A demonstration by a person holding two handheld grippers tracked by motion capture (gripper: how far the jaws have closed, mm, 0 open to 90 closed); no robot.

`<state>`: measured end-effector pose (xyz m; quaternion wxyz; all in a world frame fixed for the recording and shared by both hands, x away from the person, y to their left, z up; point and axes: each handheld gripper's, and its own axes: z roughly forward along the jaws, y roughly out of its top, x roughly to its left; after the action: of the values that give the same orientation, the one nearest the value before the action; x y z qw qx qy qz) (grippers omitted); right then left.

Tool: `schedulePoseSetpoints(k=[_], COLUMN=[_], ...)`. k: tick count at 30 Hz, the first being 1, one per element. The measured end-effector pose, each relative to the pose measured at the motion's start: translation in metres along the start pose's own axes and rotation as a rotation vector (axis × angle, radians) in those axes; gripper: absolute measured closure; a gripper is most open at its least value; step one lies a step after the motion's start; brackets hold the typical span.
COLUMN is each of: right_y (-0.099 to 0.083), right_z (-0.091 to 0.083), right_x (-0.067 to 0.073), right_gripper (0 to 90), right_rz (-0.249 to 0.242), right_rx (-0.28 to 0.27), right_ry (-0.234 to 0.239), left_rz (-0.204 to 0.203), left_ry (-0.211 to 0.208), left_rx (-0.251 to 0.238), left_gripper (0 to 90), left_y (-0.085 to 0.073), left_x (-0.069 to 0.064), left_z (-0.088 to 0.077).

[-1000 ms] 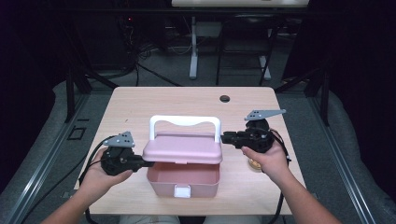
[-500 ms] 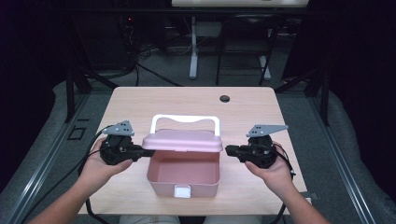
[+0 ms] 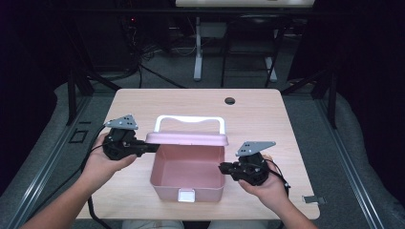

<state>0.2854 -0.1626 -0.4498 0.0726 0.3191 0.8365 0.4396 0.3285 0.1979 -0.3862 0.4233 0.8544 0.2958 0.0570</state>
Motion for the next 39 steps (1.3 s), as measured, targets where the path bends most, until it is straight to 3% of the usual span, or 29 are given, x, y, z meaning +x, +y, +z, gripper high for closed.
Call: schedulePoseSetpoints(k=[6,19,30,39], right_y=[-0.008,-0.015,-0.020,-0.021], right_z=[0.014,0.033,0.037,0.033], right_x=[0.003,0.015,0.018,0.010], right_gripper=[86.6,89.8,90.0,90.0], right_rz=[0.006,-0.024,-0.012,0.005], right_rx=[0.026,0.071,0.084,0.080], right_ry=[0.036,0.039,0.052,0.050], left_rz=[-0.015,-0.028,-0.032,-0.033], left_ry=[-0.005,-0.007,0.005,0.008], left_rx=[-0.009,-0.016,-0.015,-0.019], left_gripper=[90.0,90.0,90.0,90.0], left_y=[0.006,0.013,0.016,0.020], left_x=[0.005,0.010,0.011,0.011], left_z=[0.000,0.000,0.000,0.001])
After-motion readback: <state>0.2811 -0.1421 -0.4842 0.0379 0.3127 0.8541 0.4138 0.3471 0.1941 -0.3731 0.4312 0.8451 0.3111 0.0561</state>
